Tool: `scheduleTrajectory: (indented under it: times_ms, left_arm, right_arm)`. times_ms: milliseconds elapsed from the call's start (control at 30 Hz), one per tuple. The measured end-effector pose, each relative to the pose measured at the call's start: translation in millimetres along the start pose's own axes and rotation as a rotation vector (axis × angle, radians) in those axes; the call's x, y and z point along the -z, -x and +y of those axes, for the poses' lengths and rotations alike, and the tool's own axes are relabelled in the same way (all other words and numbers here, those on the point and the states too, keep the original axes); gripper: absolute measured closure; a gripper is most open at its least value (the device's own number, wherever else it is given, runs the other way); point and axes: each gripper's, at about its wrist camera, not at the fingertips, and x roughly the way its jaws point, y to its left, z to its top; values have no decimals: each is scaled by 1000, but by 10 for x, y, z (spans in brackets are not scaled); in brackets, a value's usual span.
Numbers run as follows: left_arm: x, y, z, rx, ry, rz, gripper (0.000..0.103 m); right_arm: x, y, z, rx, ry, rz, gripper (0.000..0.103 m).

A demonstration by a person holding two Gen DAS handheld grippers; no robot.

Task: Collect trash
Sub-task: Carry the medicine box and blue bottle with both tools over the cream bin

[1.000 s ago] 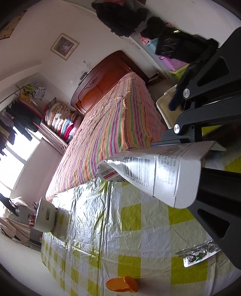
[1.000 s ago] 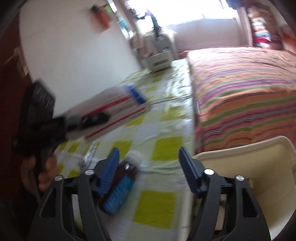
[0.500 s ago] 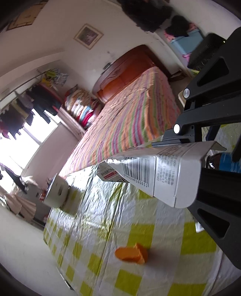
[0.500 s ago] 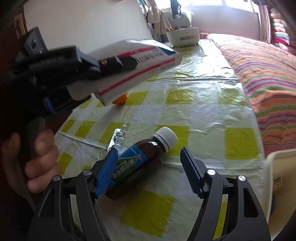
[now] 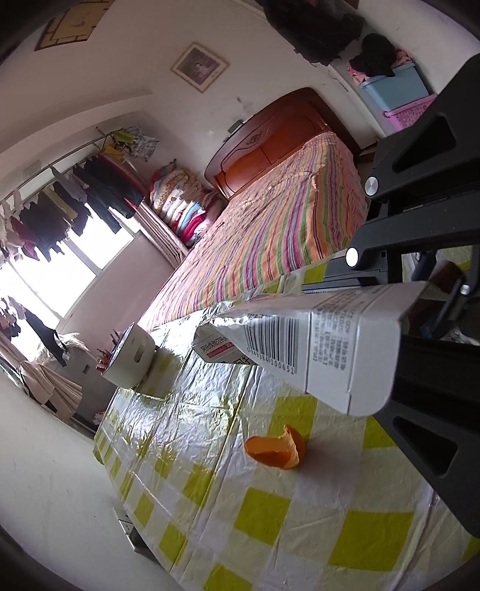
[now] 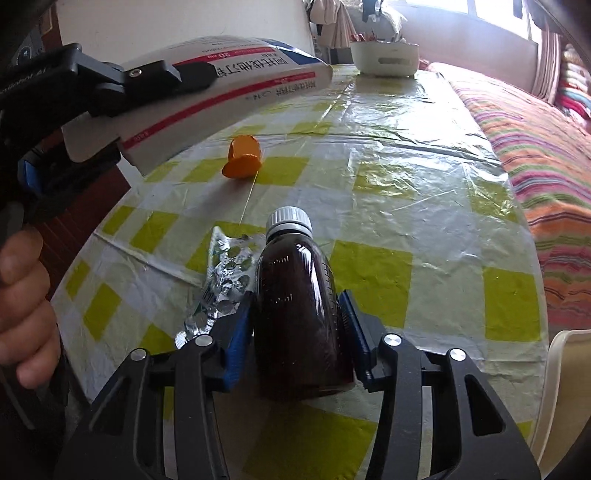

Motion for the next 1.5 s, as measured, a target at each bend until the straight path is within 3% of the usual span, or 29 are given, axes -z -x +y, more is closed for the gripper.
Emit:
scheduleTrajectory:
  times_ms: [233,600,1133,1500]
  left_arm:
    - [21,23,-35,6,-6,-3,102]
    - [141,-151,-372,30,-114,13,101]
    - [498,-613,-903,85,-225,123,102]
    - [702,-819,-1184,106,-256,187,102]
  right_arm:
    - [-24,189,-124,-25,-32,-66,60]
    - [97,703,-625,-27,-145,-201,61]
    - [661,1372,-1654,71,-369,-339,61]
    - [915,1577,-1871,146,-464,-409,60]
